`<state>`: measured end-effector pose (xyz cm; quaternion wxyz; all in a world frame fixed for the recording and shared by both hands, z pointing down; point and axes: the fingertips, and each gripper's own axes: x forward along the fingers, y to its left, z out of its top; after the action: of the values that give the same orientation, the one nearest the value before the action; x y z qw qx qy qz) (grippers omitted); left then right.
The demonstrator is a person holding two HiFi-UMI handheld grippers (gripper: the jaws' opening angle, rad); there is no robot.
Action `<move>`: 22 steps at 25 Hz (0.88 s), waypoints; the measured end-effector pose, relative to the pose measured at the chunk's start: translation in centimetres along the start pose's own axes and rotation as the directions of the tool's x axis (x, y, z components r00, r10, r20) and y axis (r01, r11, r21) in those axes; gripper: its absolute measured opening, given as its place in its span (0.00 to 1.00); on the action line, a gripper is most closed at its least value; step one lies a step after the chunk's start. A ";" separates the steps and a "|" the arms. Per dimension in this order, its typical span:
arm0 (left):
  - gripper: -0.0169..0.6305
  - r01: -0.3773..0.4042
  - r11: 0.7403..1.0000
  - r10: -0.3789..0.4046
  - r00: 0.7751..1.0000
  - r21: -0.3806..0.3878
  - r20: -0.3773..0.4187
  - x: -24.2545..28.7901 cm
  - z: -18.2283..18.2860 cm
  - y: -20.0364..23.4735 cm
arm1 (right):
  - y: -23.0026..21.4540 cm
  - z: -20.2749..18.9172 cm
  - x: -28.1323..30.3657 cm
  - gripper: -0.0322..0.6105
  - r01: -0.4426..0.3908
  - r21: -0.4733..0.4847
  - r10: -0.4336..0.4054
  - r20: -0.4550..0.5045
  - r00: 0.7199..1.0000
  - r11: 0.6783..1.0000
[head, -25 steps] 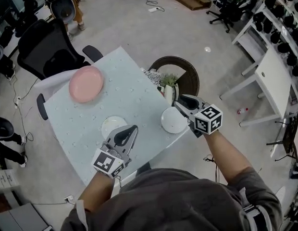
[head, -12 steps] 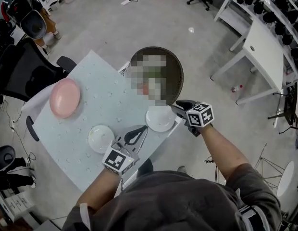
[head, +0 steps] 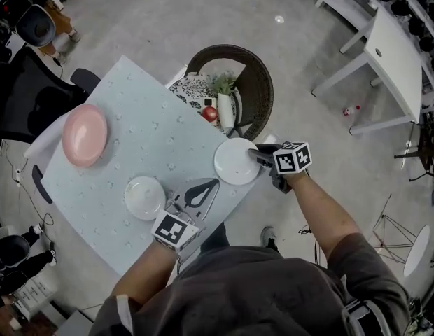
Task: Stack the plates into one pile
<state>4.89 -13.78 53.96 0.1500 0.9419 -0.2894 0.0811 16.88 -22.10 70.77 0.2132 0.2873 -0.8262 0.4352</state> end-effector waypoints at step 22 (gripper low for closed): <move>0.04 -0.329 0.944 0.324 0.934 0.012 0.152 -15.0 5.4 4.6 | 18.9 9.3 1.9 0.06 -0.305 -0.179 0.308 -0.011 0.951 0.935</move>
<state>-9.64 -11.36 46.38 0.0949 0.8868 -0.4505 0.0401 2.09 -21.87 55.71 0.1606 0.1386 -0.8984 0.3845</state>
